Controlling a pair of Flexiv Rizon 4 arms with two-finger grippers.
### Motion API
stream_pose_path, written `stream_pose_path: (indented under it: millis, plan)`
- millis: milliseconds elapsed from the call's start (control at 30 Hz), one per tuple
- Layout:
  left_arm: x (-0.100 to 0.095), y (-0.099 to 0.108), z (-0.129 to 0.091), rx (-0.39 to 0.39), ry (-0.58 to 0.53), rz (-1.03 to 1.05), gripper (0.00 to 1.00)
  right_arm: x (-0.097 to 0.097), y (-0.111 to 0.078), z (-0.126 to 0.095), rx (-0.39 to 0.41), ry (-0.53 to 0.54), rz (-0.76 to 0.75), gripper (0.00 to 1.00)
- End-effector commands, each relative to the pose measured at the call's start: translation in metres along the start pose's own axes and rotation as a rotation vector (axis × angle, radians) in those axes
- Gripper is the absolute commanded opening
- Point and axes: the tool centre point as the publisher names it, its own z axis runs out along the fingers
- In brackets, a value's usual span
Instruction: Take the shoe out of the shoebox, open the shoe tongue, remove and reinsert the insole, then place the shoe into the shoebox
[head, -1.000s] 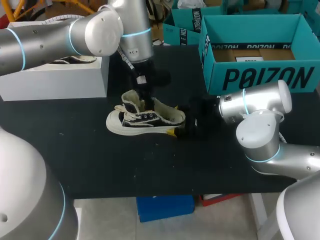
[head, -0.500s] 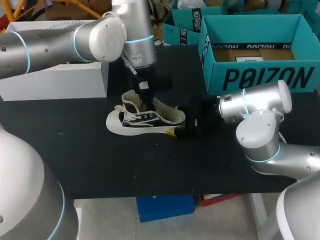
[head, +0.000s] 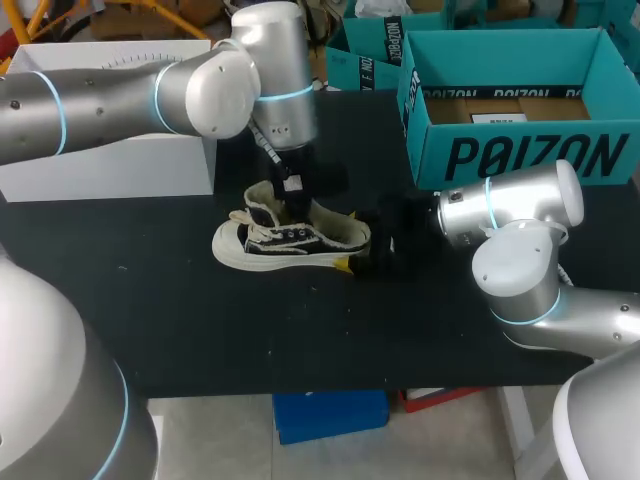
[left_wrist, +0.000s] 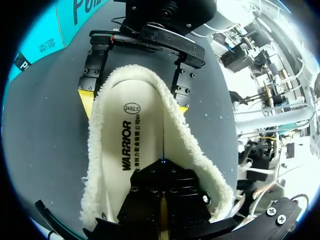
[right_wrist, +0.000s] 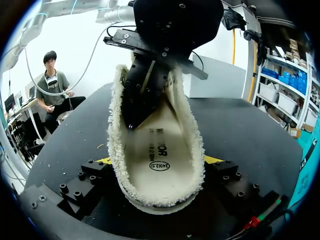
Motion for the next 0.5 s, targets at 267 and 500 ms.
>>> stream_pose_path:
  millis: [267,500]
  plan:
    - [0.000,0.004,0.017,-0.004,0.000,-0.028,0.00,-0.001,-0.002,0.002,0.000,-0.002,0.001,0.00]
    - [-0.002,0.003,0.021,-0.013,-0.054,-0.047,0.00,-0.001,-0.002,0.002,0.000,-0.002,0.001,0.00]
